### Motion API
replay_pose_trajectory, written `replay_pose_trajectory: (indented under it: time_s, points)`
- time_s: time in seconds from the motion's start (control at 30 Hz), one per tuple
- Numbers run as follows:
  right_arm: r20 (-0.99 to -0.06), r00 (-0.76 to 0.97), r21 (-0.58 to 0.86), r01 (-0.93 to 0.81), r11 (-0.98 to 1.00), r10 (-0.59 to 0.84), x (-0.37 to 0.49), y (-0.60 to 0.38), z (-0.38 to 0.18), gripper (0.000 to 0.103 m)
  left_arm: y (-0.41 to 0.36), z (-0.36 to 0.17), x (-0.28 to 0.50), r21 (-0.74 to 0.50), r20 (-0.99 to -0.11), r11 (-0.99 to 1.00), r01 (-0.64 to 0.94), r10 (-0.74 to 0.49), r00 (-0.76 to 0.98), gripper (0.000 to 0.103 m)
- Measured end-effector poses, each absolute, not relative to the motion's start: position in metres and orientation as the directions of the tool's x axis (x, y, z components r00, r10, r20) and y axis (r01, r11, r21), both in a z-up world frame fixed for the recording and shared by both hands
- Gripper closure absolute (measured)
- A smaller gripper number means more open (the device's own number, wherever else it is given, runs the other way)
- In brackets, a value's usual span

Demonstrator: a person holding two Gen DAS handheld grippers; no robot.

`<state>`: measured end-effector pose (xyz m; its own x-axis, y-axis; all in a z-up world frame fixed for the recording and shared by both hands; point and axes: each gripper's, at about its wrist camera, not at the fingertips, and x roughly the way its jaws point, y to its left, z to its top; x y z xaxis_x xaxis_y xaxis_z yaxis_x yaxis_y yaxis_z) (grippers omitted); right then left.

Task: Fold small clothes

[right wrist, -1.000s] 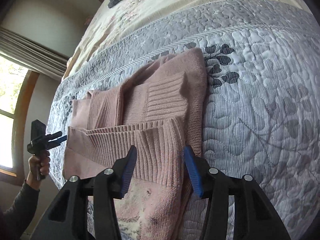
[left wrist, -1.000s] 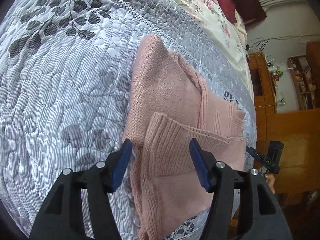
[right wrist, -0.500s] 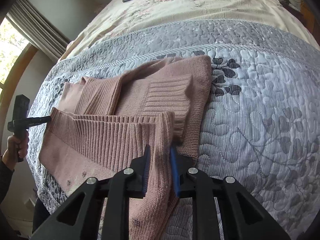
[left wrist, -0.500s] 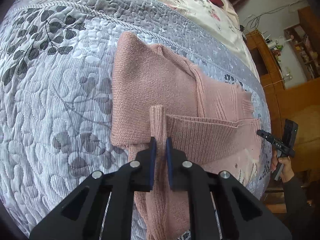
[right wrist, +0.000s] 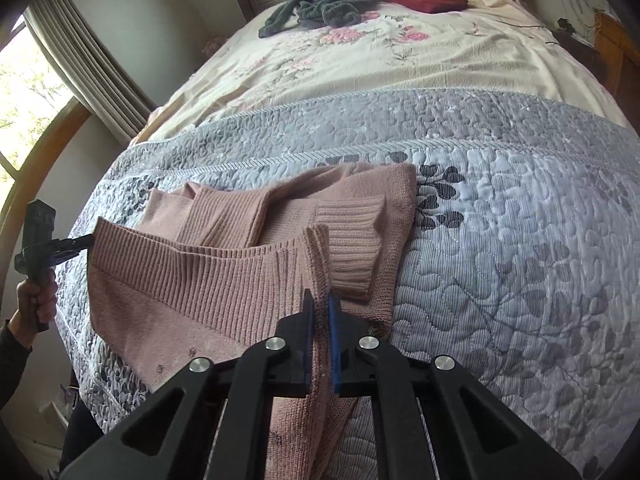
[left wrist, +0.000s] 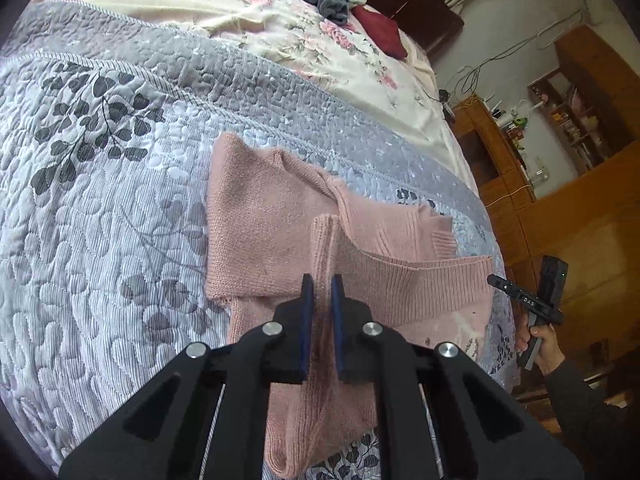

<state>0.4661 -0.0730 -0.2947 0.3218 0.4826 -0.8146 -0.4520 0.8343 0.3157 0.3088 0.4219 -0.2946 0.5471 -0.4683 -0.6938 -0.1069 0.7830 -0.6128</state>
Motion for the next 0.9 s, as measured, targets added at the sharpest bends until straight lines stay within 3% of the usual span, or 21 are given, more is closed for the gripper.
replay_pose_trajectory:
  time_s: [0.23,0.47,0.9]
  points:
    - [-0.758,0.413,0.319,-0.440,0.840,0.504,0.482,-0.075,-0.255,0.097,0.432,-0.255,0.325,-0.617,-0.643,0.785,-0.060,-0.458,0.614,0.096]
    - [-0.758,0.435,0.323,-0.397,0.859,0.486,0.534,-0.064,-0.251,0.097,0.450,-0.249,0.383,-0.612,-0.646,0.788,-0.071,-0.446,0.620,0.096]
    - [-0.844,0.350,0.299,-0.320,0.899,0.406,0.610,-0.045,-0.307,0.097,0.468,-0.319,0.475,-0.566,-0.765,0.798,-0.207,-0.414,0.493,0.096]
